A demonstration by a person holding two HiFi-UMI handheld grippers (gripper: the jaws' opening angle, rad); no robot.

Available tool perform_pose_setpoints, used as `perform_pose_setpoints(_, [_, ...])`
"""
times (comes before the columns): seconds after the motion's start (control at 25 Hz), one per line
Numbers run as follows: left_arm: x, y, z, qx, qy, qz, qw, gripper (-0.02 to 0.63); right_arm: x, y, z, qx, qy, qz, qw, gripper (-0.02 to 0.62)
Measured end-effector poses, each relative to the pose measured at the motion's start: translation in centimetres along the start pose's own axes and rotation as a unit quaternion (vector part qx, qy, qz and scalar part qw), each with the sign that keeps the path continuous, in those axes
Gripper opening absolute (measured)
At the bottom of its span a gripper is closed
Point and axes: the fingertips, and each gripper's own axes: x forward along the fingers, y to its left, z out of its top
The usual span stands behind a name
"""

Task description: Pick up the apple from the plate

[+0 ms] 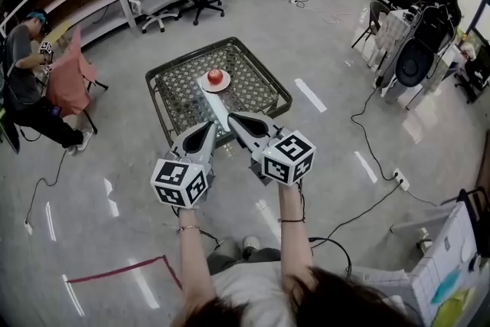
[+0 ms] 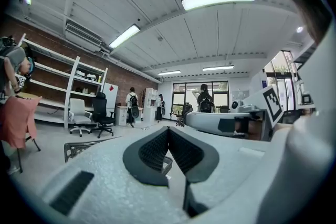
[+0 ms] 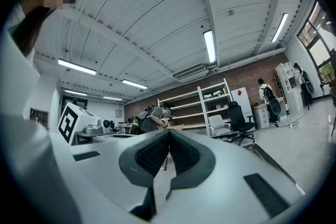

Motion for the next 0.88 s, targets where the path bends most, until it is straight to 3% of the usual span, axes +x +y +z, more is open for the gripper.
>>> perform_pose_setpoints(0.48, [0.9, 1.7, -1.8, -0.017, 0.019, 0.019, 0.9995, 0.011, 1.1, -1.7, -1.9, 0.036, 0.01, -0.001, 0.999, 0.009])
perform_pose_setpoints(0.88, [4.7, 5.5, -2.9, -0.026, 0.03, 0.011, 0.9992, 0.011, 4.7, -6.1, -3.0, 0.05, 0.017, -0.021, 0.998, 0.009])
